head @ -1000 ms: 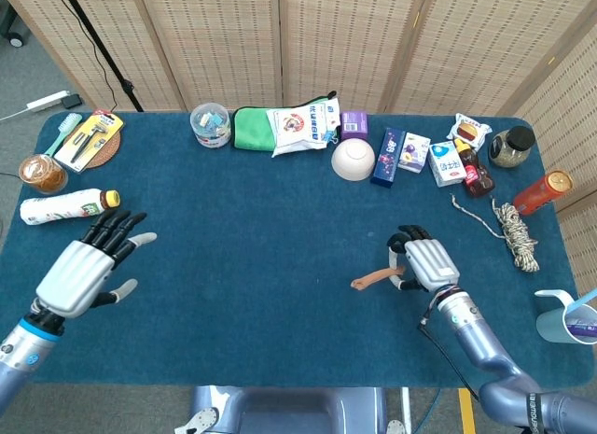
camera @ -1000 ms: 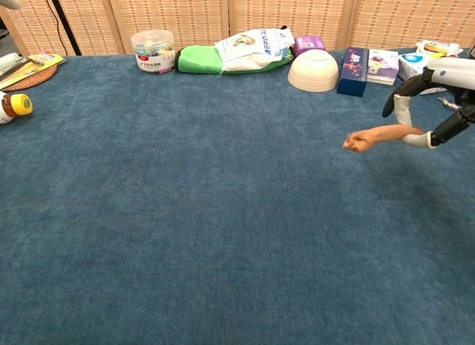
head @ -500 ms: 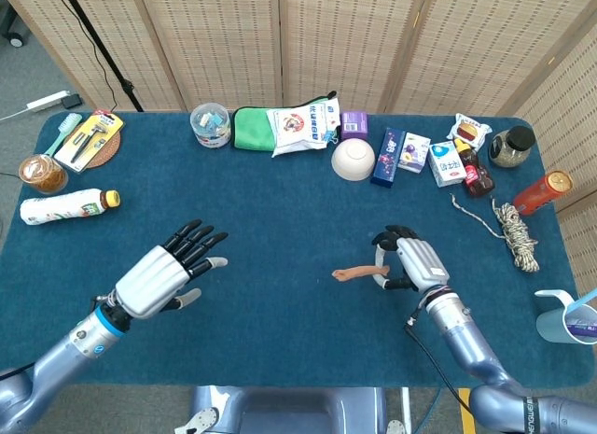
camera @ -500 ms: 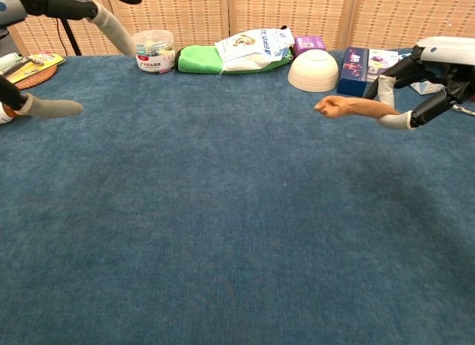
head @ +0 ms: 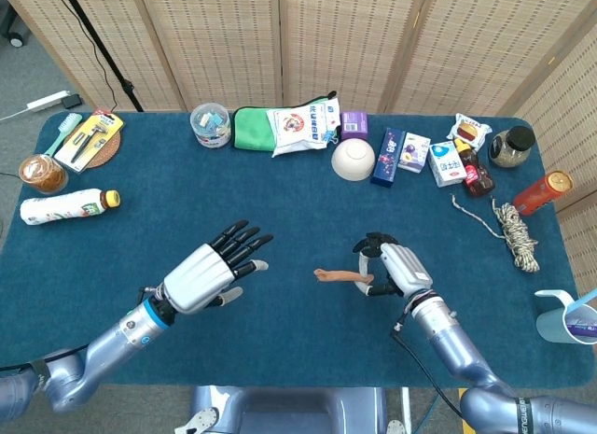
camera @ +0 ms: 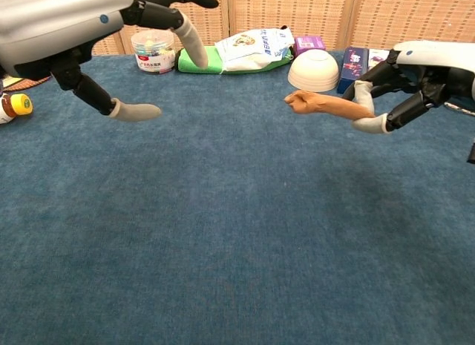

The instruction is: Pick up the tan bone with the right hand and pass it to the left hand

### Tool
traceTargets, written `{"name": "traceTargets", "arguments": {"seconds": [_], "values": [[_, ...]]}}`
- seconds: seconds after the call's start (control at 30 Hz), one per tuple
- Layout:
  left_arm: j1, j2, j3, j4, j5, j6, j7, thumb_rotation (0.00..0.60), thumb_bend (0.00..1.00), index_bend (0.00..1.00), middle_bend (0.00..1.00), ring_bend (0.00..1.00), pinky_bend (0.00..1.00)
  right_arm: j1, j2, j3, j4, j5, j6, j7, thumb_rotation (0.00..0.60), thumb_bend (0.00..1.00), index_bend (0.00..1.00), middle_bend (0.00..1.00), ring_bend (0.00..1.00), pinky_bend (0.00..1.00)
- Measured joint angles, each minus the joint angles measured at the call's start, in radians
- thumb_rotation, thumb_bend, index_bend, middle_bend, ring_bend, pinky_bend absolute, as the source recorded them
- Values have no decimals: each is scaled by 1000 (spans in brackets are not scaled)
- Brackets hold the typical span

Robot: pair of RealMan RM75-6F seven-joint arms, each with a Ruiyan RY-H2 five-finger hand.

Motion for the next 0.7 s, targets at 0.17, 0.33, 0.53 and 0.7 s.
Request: {"name": "traceTargets", "arguments": {"seconds": [0.17,0.33,0.53,0.7], "values": [[-33,-39,-6,14,-15,-23,18,600,228,349,75,0,0,3,1,0,-12,-3,-8,16,600,496,685,299,129,87],[-69,-82,-16,34,-26,-36,52,600,228,349,75,0,0,9,8,-3,-26,-6,-13,16,600,497,686,299,129,87],[-99,-116,-20,49,-34,-45,73,600,228,349,75,0,0,17,9,-5,-38,-8,-20,19,600,499,685,299,129,87],[-123,-149,-22,70,-42,-46,80,600,228,349,75,0,0,26,8,-7,-45,-10,-27,21,600,501,685,299,130,87]]}}
